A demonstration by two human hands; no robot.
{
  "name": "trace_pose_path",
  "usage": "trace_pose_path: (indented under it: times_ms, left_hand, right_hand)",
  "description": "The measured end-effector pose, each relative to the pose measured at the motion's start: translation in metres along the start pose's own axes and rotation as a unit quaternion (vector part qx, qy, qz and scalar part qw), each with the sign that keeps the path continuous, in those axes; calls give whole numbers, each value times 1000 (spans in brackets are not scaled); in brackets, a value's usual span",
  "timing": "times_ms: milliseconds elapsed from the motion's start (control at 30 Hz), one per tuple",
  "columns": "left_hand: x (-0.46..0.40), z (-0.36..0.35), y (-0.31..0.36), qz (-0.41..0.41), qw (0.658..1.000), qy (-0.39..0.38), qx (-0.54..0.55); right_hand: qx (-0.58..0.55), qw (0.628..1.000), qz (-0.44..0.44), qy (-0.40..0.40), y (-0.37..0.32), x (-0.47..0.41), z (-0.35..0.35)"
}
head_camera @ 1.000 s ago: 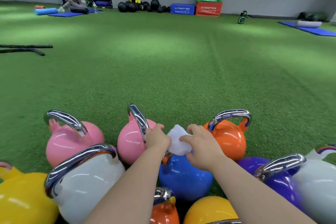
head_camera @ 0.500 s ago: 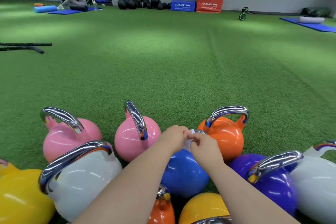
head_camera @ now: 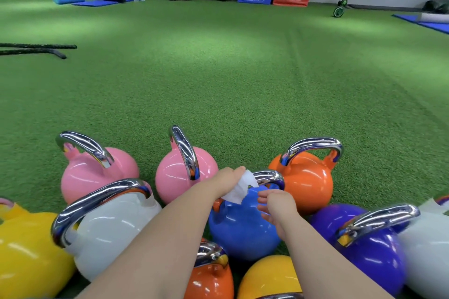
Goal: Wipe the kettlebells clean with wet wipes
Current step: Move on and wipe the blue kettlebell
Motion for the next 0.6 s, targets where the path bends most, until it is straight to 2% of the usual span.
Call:
trace_pose_path:
  times_ms: [100,200,267,333,367,400,433,500,533,600]
  left_hand:
    - [-4,-3,-16,48,989,23,137]
    - [-5,-8,-29,87,957,26,274]
    - [-5,-9,-37,105,935,23,338]
    - [-5,-10,-46,112,925,28,363]
    - [-2,-10,-48,113,920,22,374]
    - [-3,-12,-51,112,916,7,385]
    - [-4,-12,-54,104,917,-3,386]
    - [-6,-11,-59,84,924,-11,372]
    - [-10,-12,-64,74,926,-13,369]
    - [-13,-16,-65,50,908,-55,412]
  right_hand:
    - [62,998,-25,-16,5,1,-4]
    - [89,996,-26,3,9,-4,-6]
    - [107,994,-20,-2,13,-9,-8]
    - [188,982,18,6,14,-14,-12]
    - [275,959,58,22,14,-16,-13]
    - [379,919,105,36,14,-19,-14]
    - [484,861,148,47,16,-22,-16]
    - [622,755,203,43,21,-21,-23]
    - [659,721,213,30,24,-21,-26]
    - [700,684,204,8,31,-21,-26]
Point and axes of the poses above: each hand's wrist, its own x-axis away from the middle knuckle, its own z-axis out of the back of the hand, y = z × x, the point moved 4 cm from there along -x, towards the middle knuckle, and after that the axes turned 7 degrees about -z, right-handed, at the moved point
